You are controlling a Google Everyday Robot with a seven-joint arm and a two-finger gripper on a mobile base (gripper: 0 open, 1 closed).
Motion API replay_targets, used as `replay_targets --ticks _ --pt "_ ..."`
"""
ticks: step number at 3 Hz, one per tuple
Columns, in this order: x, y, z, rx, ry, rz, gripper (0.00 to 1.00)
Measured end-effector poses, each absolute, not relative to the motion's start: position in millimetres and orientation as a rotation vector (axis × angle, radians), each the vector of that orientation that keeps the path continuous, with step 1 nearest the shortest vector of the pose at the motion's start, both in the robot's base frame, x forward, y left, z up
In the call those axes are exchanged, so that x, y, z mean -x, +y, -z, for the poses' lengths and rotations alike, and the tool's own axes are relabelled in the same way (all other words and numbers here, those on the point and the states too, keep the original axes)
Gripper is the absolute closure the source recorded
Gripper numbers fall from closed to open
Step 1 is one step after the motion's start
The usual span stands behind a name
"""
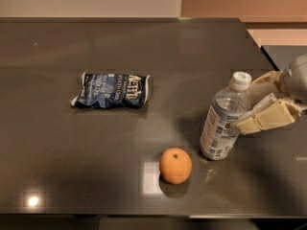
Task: Move blue plastic bottle near orange
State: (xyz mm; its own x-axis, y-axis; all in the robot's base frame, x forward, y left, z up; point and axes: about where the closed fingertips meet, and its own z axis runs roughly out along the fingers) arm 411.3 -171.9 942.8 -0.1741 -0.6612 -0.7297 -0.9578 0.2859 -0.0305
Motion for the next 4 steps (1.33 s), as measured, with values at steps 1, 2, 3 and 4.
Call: replay_targets --ticks 1,2,3,4 --pt "-406.1 -173.2 -939.5 1.442 1.915 -0.611 0.36" --pt "-402.7 -174.8 -935.4 1.44 1.917 -0.624 0.12" --pt "-401.8 -175.8 -931.5 1.443 1.923 -0.628 0.0" --pt "-401.8 -175.8 -931.6 1.443 1.923 -0.628 0.0"
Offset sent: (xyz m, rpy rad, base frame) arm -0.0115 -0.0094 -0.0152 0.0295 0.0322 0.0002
